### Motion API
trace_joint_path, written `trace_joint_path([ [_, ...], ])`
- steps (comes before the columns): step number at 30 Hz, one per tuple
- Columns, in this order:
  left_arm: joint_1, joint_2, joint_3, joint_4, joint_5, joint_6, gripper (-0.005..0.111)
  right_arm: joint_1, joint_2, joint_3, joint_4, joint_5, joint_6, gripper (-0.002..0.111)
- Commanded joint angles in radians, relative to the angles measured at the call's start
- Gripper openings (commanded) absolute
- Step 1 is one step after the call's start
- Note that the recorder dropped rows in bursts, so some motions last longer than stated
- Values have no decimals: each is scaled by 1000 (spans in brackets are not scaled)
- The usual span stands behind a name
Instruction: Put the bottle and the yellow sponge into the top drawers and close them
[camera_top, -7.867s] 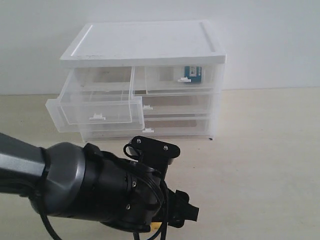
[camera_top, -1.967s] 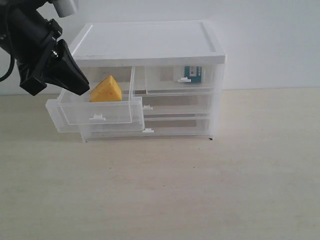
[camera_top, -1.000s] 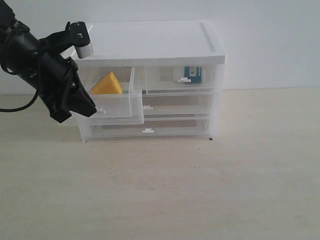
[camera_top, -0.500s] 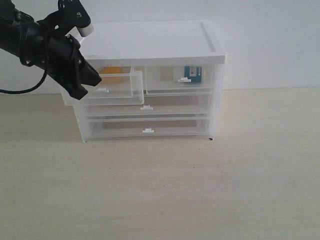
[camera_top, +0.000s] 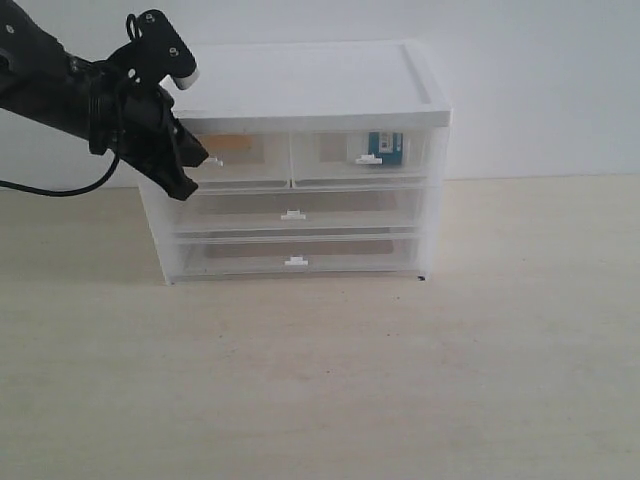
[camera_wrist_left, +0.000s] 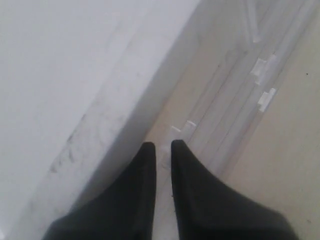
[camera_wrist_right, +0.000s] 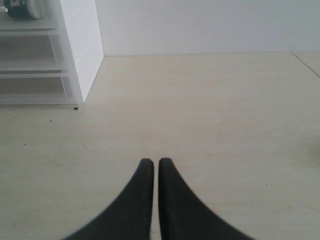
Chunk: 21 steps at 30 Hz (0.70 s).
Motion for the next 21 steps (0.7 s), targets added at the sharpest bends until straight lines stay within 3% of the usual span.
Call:
trace_joint_path([
  [1, 2, -14, -10, -15, -36, -12, 10, -3, -6, 4, -4, -8, 0, 1],
  [14, 2, -148, -10, 7, 311, -116, 10, -3, -6, 4, -4, -8, 0, 1],
  [21, 2, -216, -10, 191, 466, -455, 10, -3, -6, 4, -4, -8, 0, 1],
])
